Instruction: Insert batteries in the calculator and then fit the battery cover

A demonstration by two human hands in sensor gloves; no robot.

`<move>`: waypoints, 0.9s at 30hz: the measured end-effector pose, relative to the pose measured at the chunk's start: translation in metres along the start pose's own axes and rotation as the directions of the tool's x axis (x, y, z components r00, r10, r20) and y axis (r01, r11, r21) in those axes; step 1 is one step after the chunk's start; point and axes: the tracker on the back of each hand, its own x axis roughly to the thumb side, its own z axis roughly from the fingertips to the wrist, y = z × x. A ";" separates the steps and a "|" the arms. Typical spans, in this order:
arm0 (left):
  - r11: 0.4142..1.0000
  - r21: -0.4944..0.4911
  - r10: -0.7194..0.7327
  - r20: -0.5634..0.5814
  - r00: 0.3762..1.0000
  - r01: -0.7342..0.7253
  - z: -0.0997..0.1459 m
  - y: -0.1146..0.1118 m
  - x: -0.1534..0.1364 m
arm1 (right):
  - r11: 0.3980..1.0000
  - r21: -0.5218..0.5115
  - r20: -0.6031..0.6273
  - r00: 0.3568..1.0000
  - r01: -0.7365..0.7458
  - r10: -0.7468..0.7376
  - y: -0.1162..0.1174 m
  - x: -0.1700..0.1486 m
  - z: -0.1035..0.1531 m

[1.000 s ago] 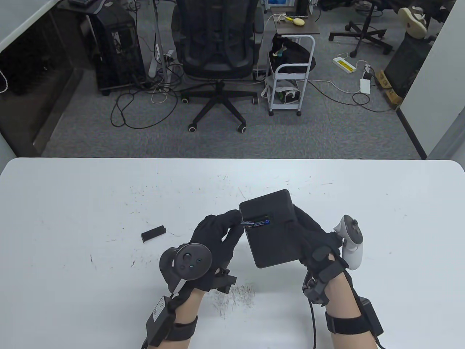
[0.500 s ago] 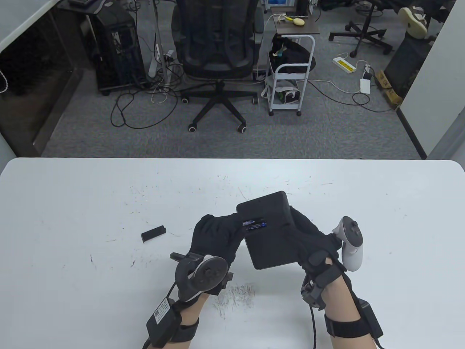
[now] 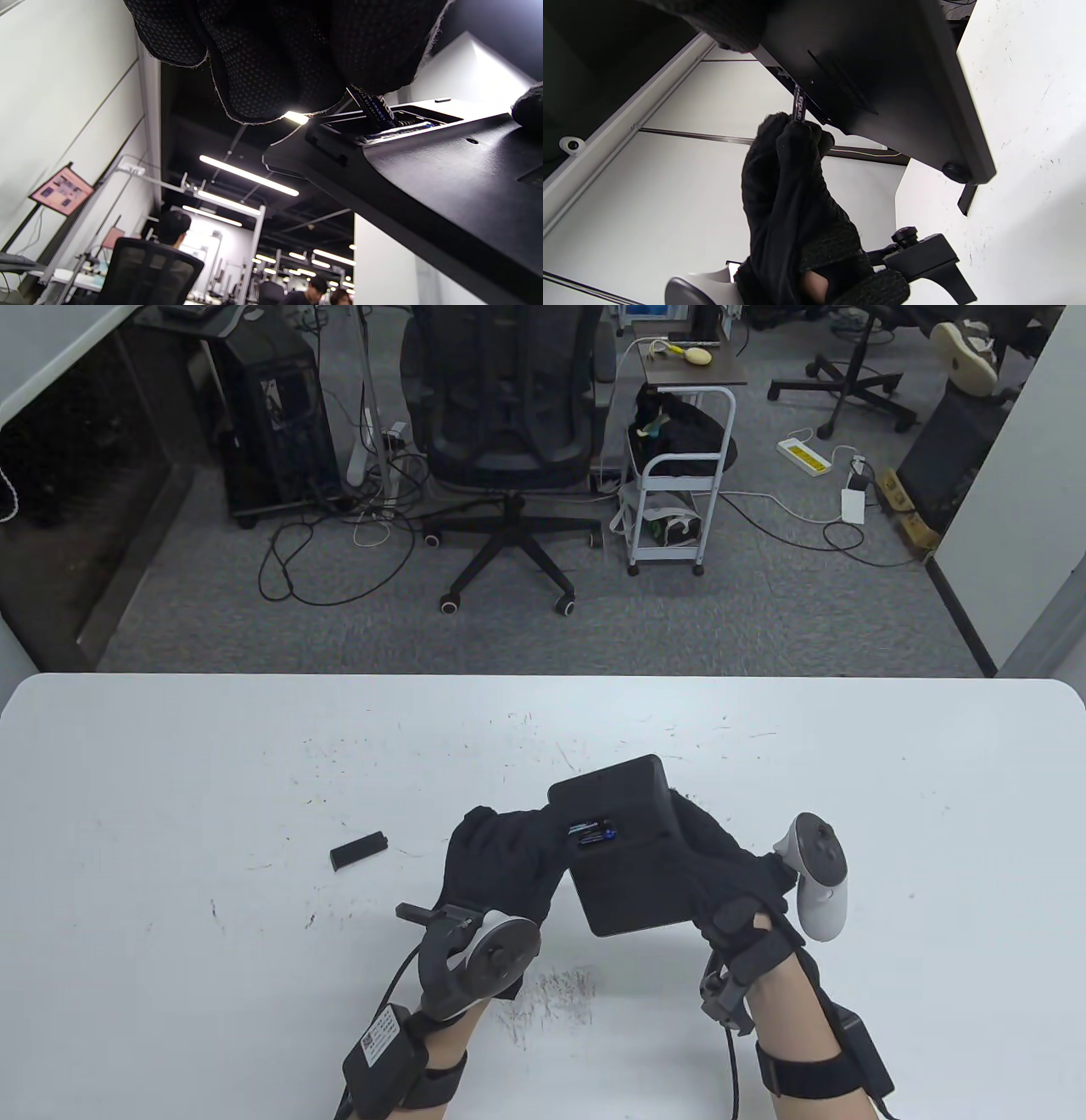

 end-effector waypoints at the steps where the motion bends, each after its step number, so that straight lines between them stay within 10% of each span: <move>1: 1.000 -0.001 -0.001 0.000 1.000 0.001 0.000 0.001 0.001 | 1.000 -0.001 0.001 1.000 -0.005 0.005 0.001 0.001 0.000; 27: 0.988 -0.052 0.141 -0.106 0.984 -0.147 0.000 -0.007 -0.016 | 0.995 -0.009 0.035 0.995 -0.095 0.095 0.008 0.005 0.002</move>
